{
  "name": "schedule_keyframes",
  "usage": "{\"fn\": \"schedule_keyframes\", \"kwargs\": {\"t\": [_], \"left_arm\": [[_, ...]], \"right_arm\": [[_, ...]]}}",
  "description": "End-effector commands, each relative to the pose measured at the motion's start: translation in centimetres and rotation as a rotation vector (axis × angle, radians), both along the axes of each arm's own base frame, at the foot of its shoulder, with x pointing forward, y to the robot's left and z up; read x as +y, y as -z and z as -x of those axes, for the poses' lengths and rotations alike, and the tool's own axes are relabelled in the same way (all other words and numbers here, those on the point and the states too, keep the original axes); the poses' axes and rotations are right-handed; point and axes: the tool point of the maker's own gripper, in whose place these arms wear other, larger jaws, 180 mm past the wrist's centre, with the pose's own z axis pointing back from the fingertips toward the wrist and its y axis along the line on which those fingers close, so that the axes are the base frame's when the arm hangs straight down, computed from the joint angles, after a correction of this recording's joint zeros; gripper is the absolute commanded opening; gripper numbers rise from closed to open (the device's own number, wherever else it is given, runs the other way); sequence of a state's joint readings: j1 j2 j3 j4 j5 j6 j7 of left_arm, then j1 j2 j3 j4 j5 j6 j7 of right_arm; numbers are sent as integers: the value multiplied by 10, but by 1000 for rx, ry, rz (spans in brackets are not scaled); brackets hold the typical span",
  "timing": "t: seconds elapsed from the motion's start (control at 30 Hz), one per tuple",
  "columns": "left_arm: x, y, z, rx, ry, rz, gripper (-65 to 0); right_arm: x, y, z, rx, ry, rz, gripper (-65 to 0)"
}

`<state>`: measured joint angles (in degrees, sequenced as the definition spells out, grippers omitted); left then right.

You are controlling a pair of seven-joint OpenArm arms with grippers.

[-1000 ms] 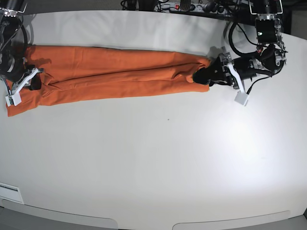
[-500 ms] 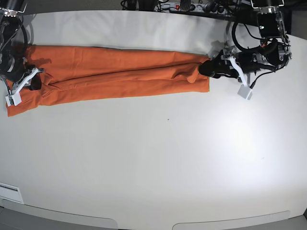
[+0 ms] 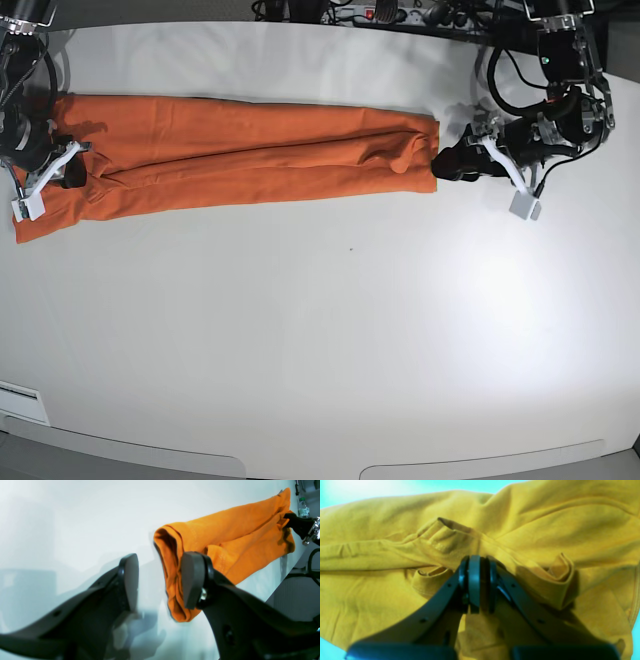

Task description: Fold the T-shirt properly

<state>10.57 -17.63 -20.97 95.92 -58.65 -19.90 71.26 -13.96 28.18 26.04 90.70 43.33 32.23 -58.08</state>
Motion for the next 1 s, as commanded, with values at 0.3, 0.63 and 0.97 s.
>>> {"fn": "schedule_keyframes", "kwargs": {"t": [0.3,0.63,0.97], "left_arm": [[-29,21,29,87,61,25,-350],[-75,21,32,90,66,143,-351],[-66,34,23,109,6,58,-641]], "right_arm": [[-1,-12,-8,-41,-12,-3,-571],[2,-14,-9,-49,-14,-28,-571],[5,-12,-5,-31,-50,-22,-571]]}}
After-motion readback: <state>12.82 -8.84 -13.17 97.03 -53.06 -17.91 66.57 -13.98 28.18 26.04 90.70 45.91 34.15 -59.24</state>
